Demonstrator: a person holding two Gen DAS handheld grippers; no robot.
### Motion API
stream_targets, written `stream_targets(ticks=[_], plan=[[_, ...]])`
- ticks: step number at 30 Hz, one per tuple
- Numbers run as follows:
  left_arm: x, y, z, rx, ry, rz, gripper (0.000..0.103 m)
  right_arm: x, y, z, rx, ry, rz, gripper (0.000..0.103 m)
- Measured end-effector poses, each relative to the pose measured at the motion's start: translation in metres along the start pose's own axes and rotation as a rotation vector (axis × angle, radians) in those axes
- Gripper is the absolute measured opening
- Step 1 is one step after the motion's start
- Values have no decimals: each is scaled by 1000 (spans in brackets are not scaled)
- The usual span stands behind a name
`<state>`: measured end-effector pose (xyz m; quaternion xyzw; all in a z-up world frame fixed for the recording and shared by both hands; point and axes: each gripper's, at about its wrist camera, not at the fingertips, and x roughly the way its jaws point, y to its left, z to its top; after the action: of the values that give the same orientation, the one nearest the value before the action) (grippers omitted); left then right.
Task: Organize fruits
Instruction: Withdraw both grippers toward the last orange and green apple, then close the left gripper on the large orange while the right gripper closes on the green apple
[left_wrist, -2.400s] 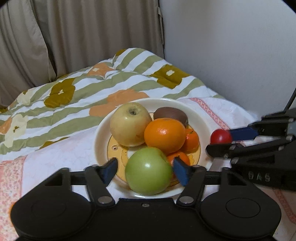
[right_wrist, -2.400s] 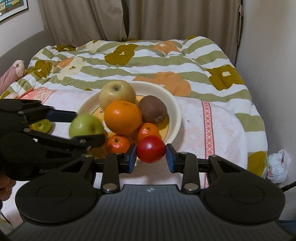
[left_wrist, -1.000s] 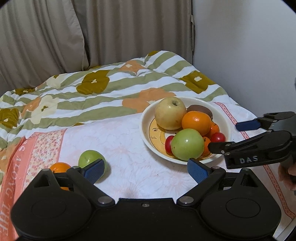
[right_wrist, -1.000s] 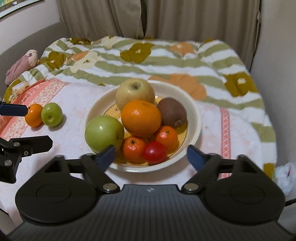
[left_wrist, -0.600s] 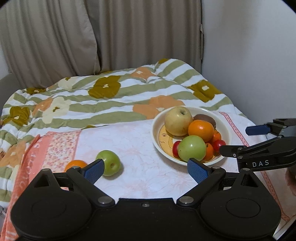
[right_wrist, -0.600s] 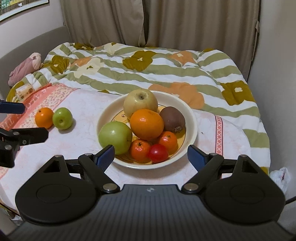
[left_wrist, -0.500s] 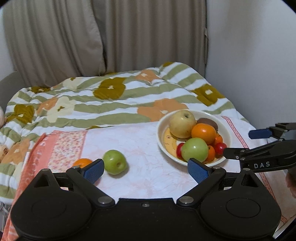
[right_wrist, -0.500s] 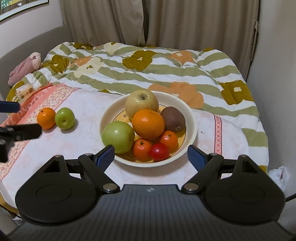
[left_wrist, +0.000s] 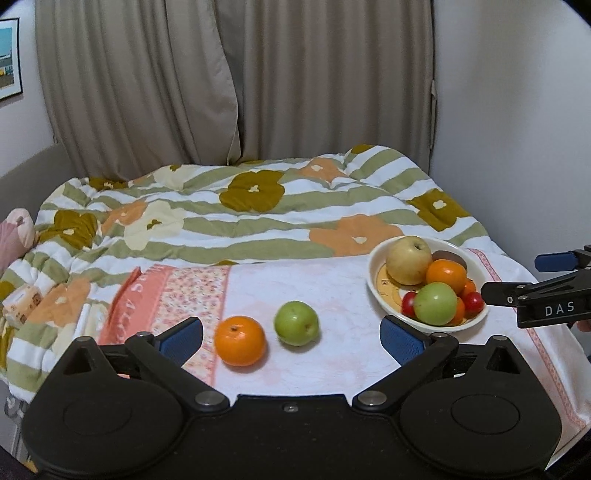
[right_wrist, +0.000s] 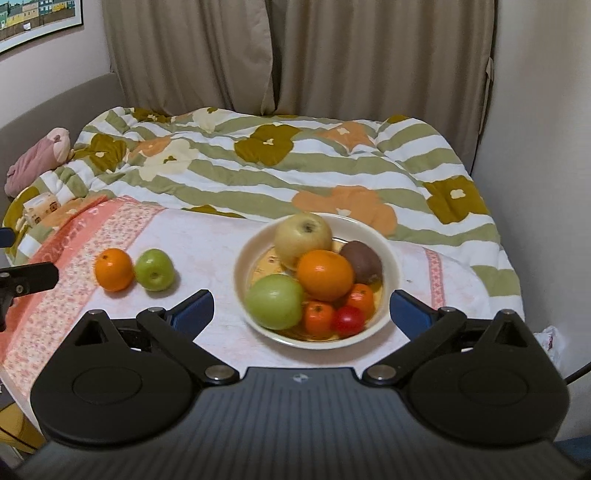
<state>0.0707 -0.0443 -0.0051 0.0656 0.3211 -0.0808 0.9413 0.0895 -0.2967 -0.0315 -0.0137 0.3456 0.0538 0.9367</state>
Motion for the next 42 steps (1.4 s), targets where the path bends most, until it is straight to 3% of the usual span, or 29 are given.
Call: stream_targets(ticks=[10,23,33,37,42], plan=[[8,42,-5,81,15,-77,103,5,58,9,54,38,25,103],[79,91,-9,219,62,-232,103,53,119,11,158,75,-2,103],[134,92,-30,365,87,-321,101,104,149,-3,208,75,-51,103],[155,91,-38,396,121,-342,89,118,155,-10,245,75,-62,103],[170,91,-42,396,137,-350,85,131,160,-16,267,80,-62,103]])
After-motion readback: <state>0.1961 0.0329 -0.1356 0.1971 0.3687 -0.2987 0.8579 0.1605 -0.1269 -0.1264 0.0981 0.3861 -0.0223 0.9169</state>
